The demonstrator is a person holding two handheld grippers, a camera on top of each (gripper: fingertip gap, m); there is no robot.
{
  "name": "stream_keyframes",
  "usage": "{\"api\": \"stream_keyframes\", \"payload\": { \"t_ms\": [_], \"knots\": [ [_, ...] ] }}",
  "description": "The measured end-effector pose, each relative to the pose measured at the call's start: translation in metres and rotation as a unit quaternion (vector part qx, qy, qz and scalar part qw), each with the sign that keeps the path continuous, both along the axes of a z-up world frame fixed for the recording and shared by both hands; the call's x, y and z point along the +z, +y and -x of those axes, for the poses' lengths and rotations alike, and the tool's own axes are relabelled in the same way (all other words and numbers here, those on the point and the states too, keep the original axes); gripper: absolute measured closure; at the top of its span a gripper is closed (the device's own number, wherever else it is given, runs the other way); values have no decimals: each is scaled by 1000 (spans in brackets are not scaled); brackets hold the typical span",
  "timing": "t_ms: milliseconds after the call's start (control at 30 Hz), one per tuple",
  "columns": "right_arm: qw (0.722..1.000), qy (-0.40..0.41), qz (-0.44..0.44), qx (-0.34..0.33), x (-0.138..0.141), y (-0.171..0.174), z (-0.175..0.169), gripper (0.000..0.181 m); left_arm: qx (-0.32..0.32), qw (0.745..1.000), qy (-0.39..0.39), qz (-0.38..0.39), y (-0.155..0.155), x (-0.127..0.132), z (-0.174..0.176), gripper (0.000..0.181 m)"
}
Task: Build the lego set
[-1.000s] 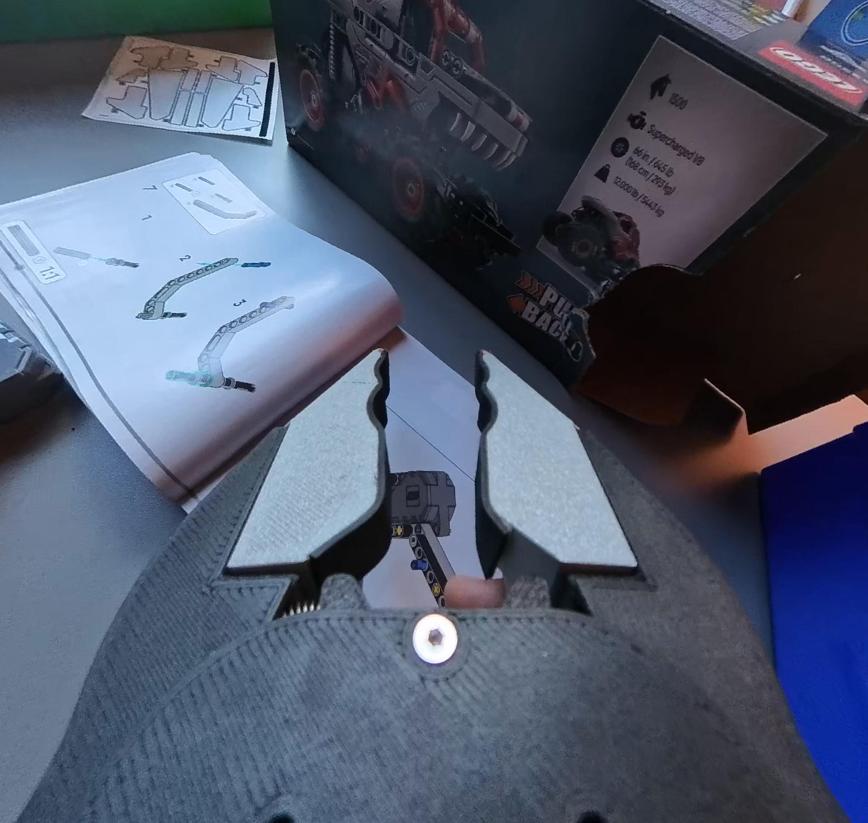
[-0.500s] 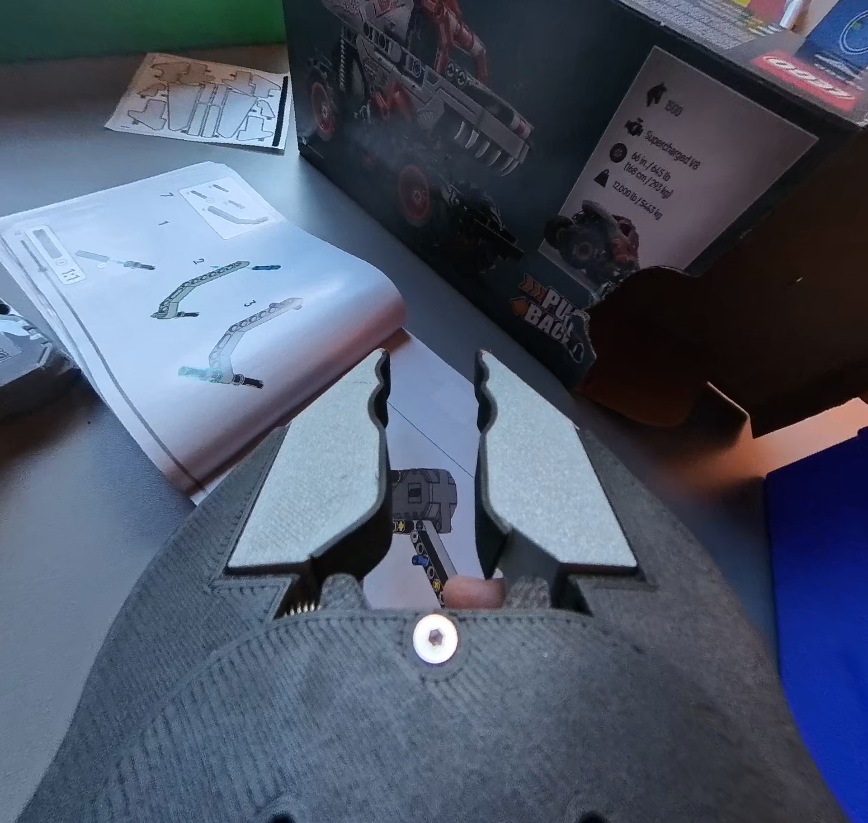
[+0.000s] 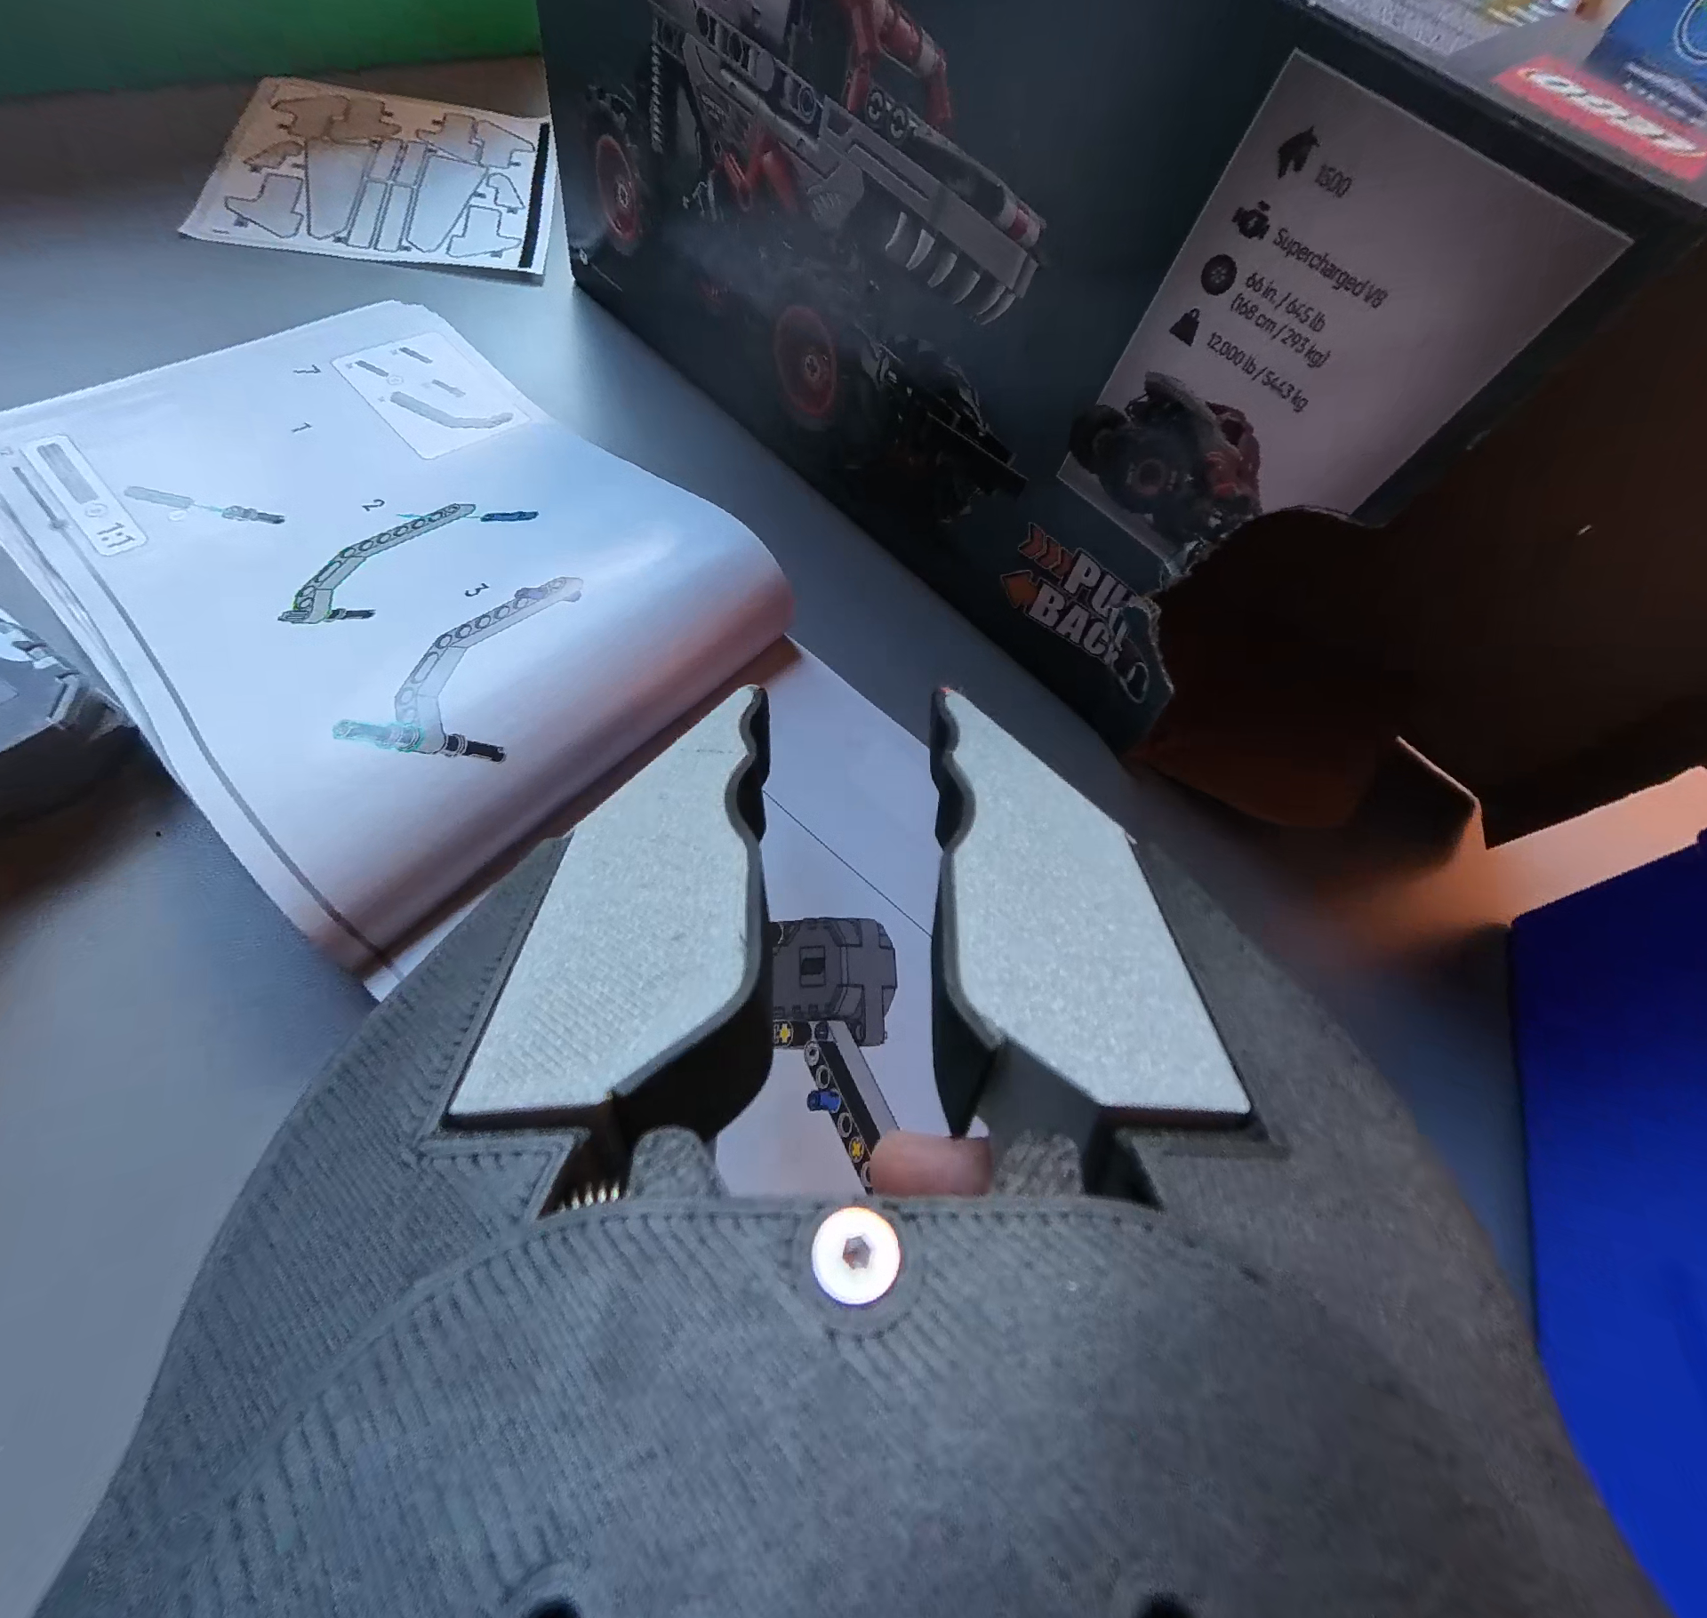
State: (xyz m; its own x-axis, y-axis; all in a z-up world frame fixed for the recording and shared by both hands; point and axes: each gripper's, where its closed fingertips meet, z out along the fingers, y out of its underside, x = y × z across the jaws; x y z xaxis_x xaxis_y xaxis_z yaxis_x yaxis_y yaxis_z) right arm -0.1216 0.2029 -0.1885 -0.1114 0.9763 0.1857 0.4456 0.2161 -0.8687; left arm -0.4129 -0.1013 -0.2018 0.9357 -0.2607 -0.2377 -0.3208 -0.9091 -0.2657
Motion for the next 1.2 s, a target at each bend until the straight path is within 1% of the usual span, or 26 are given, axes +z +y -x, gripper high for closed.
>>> {"api": "stream_keyframes", "payload": {
  "t_ms": [33,133,367,633,967,1067,1200],
  "knots": [
    [1000,0,0,-1,0,0,0,148,1,1000,0,12,-2,-4,0,140],
    [1000,0,-2,-3,0,1,0,148,6,1000,11,28,-4,-9,5,137],
    [1000,3,-8,-2,0,0,0,148,9,1000,22,9,-3,0,7,137],
    [1000,4,-4,11,1,-4,-1,148,15,999,26,30,-5,-6,9,135],
    [1000,2,1,18,0,-6,-2,148,20,999,32,30,-8,-4,12,135],
    [1000,0,11,19,0,-5,-2,148,20,999,38,13,-6,4,12,135],
    [1000,5,20,15,2,-2,-3,147,30,998,45,-23,-10,22,13,135]
  ]
}}
